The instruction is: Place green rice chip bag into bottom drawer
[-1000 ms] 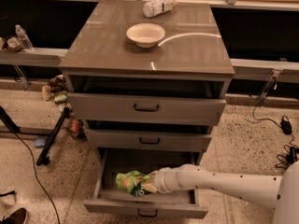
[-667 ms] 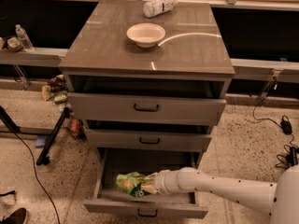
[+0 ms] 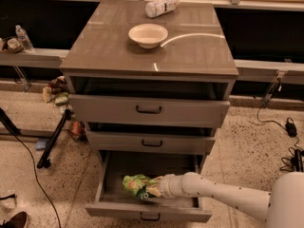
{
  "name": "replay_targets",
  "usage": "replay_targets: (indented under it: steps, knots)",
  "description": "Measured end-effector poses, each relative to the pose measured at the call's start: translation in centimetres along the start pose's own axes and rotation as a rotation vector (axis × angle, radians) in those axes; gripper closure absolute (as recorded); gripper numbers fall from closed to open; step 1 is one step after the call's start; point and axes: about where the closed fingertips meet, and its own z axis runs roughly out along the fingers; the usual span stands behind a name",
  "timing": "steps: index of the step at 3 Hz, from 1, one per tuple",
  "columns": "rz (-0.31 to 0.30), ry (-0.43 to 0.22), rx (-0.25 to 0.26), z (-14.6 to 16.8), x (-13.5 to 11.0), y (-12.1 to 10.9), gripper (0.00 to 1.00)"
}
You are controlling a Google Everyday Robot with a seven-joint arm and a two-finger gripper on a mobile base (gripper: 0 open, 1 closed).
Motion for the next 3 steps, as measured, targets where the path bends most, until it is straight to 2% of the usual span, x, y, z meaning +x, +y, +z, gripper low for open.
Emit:
replay_targets:
  steps: [1,2,3]
  knots:
    - [0.014,-0.026,0.000,0.9,0.3,-1.9,0.82]
    - [0.036,-0.056,0.024,1.3,0.4,-3.8,0.58]
    - [0.060,-0.069,0.056,1.1,0.7,-5.2,0.27]
